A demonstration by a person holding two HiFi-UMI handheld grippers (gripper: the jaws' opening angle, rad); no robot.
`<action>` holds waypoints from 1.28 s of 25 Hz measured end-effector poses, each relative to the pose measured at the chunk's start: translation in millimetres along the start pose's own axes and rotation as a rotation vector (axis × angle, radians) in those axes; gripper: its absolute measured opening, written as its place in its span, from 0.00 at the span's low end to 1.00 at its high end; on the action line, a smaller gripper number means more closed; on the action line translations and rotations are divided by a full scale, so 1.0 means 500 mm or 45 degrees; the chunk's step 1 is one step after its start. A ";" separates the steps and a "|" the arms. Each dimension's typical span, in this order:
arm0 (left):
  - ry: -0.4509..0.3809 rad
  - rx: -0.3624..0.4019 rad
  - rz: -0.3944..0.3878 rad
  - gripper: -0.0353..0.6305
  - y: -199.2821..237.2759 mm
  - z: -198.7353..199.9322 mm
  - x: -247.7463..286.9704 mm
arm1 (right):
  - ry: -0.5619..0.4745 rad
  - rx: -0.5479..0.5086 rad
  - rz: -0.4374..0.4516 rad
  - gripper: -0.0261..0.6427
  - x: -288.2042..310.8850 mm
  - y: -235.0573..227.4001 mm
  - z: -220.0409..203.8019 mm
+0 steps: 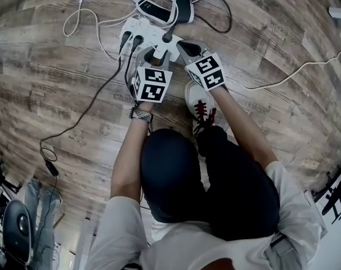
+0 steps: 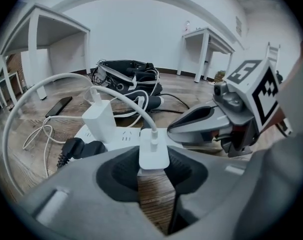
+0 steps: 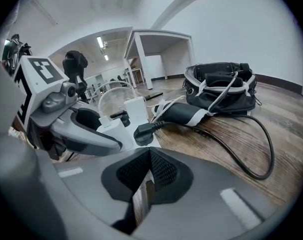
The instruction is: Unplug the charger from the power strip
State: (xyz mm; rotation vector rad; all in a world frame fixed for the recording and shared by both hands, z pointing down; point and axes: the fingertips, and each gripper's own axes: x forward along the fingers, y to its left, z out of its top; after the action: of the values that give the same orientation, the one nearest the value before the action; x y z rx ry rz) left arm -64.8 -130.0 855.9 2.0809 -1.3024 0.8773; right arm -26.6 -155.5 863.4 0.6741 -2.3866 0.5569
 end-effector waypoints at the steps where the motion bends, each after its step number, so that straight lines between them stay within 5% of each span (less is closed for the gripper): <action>1: -0.004 -0.015 0.000 0.26 0.001 0.000 -0.001 | 0.001 0.004 0.005 0.04 0.000 0.000 0.000; 6: -0.018 -0.070 0.004 0.26 0.007 -0.002 -0.005 | 0.010 0.015 0.026 0.04 0.001 0.002 -0.001; 15: 0.002 0.078 0.023 0.26 0.001 -0.002 -0.007 | 0.004 0.016 0.040 0.04 0.000 0.008 -0.003; 23: -0.026 -0.101 -0.020 0.26 0.013 -0.006 -0.012 | -0.004 0.027 0.047 0.04 0.000 0.009 -0.001; 32: 0.019 0.091 0.035 0.26 0.002 0.002 -0.010 | 0.008 0.023 0.060 0.04 0.000 0.011 -0.002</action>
State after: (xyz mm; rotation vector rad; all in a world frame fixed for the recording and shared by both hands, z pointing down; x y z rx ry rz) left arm -67.3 -128.3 851.8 2.1113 -1.3127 0.9628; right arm -29.2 -150.6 863.1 0.6241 -2.3998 0.6006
